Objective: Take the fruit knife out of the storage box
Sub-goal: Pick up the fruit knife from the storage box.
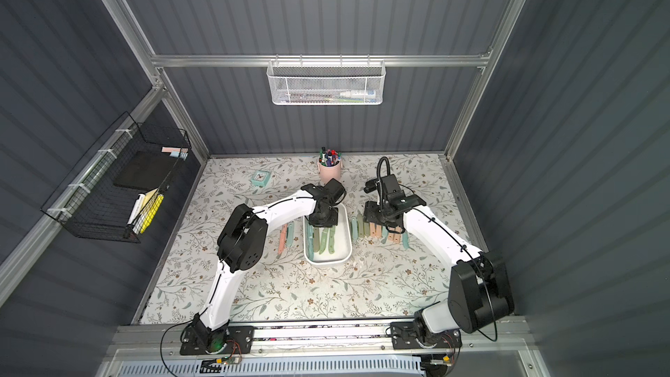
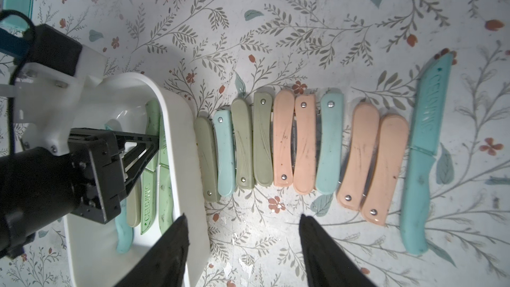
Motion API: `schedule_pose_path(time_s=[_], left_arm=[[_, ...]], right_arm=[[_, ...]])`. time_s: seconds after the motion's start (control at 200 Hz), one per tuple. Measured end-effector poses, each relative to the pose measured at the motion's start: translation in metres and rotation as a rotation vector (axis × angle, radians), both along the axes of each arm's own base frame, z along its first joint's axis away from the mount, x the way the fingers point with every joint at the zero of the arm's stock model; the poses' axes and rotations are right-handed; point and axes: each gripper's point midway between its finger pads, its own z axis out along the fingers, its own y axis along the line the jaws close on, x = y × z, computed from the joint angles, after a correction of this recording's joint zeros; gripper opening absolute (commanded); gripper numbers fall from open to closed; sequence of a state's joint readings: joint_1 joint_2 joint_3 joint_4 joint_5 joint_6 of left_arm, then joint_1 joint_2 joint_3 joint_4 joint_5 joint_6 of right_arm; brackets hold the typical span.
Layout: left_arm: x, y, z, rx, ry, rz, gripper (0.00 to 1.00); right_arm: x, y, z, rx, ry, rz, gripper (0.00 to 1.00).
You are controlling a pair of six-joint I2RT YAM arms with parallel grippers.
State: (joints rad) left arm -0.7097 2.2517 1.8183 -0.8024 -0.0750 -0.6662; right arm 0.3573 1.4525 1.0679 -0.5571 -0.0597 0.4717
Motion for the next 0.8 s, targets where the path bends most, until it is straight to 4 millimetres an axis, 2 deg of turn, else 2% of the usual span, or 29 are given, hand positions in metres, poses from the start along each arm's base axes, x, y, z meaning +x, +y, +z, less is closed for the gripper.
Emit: schedule_pose_path(time_s=[0.36,0.56,0.71,0.8], left_arm=[[0.001,-0.003,0.048,-0.061,-0.066,-0.028,0.19],[-0.004,-0.001,0.056,-0.066,-0.055,-0.038,0.2],[-0.005,0.006,0.065,-0.073,-0.042,-0.032,0.2],[-0.005,0.018,0.083,-0.096,-0.057,-0.015,0.2]], right_arm=[[0.002,0.001,-0.003,-0.003,0.011,0.001,0.66],[0.002,0.003,-0.004,-0.003,0.014,0.006,0.66],[0.002,0.004,-0.006,-0.003,0.018,0.008,0.66],[0.002,0.004,-0.006,-0.003,0.019,0.008,0.66]])
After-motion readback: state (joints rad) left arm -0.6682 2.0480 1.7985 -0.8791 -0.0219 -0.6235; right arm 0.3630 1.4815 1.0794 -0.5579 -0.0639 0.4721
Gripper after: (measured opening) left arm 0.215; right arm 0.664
